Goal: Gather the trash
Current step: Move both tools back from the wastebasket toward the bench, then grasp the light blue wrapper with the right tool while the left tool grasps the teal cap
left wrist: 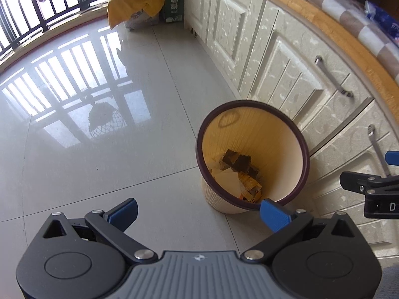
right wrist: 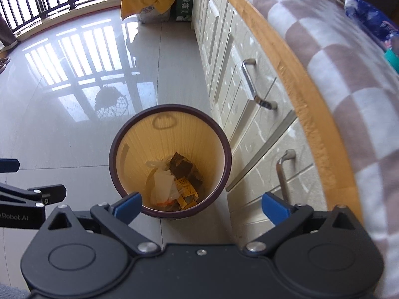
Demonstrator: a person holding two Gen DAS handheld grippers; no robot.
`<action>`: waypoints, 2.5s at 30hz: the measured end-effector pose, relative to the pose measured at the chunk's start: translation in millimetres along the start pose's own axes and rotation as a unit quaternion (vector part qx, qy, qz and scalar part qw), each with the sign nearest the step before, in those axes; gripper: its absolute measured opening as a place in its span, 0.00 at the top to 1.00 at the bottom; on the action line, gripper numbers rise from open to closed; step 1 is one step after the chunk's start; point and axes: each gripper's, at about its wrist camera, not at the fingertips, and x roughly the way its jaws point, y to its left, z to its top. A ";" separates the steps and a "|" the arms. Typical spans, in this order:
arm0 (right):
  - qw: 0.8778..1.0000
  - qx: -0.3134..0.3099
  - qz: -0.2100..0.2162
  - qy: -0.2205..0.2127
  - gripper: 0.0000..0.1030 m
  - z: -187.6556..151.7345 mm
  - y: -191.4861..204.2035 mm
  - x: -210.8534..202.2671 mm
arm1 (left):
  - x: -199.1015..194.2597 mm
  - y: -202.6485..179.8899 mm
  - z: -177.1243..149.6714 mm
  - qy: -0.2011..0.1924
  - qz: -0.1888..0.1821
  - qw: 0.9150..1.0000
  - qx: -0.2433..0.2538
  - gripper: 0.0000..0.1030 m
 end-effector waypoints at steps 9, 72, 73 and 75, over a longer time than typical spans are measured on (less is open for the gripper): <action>0.999 0.008 0.007 -0.044 0.00 -6.6 -3.9 -61.3 | -48.9 3.2 -16.0 -0.038 0.000 0.999 -0.026 0.00; 0.921 0.178 -0.180 -0.295 0.10 -80.7 -406.3 -118.5 | -66.8 -373.4 110.6 -0.229 -0.160 0.955 0.104 0.00; 0.920 0.178 -0.177 -0.300 0.11 -82.4 -406.8 -116.7 | -64.1 -377.6 115.1 -0.230 -0.155 0.955 0.108 0.00; 0.917 0.183 -0.168 -0.311 0.15 -84.3 -409.2 -114.6 | -58.5 -385.3 124.8 -0.233 -0.148 0.954 0.115 0.00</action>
